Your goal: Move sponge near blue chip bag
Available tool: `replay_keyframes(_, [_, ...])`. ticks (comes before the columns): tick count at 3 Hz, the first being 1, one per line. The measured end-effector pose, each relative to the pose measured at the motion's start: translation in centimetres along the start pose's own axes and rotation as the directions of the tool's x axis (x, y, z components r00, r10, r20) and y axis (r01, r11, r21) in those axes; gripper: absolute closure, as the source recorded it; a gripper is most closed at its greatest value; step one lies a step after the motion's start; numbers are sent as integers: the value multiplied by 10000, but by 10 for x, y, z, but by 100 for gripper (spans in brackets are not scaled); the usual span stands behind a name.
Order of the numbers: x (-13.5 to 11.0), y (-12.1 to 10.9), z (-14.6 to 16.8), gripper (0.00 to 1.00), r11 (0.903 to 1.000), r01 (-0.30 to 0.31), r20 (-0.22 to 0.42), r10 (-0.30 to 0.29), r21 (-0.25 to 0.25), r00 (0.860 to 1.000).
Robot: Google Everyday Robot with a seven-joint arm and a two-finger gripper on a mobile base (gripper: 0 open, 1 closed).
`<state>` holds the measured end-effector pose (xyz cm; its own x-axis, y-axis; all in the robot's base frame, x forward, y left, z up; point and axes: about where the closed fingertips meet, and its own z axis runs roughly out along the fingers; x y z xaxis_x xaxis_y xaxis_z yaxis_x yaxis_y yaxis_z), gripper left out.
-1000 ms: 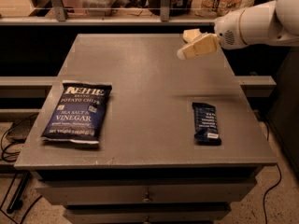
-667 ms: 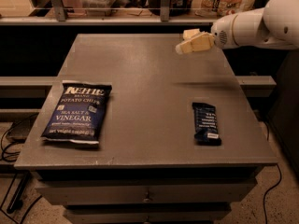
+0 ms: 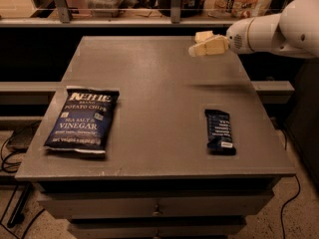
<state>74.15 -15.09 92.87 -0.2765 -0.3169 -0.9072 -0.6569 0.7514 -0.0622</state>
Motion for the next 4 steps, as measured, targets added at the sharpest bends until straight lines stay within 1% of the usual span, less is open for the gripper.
replay_keyframes(1, [10, -33, 18, 0, 9931, -906, 766, 850, 738, 9934])
replay_keyframes(2, [18, -65, 36, 0, 9815, -1457, 1263, 1301, 1239, 9834])
replay_keyframes(3, [22, -91, 54, 0, 9745, -1469, 1179, 1279, 1694, 9847])
replay_keyframes(4, [32, -110, 72, 0, 9705, -1242, 720, 1115, 2065, 9912])
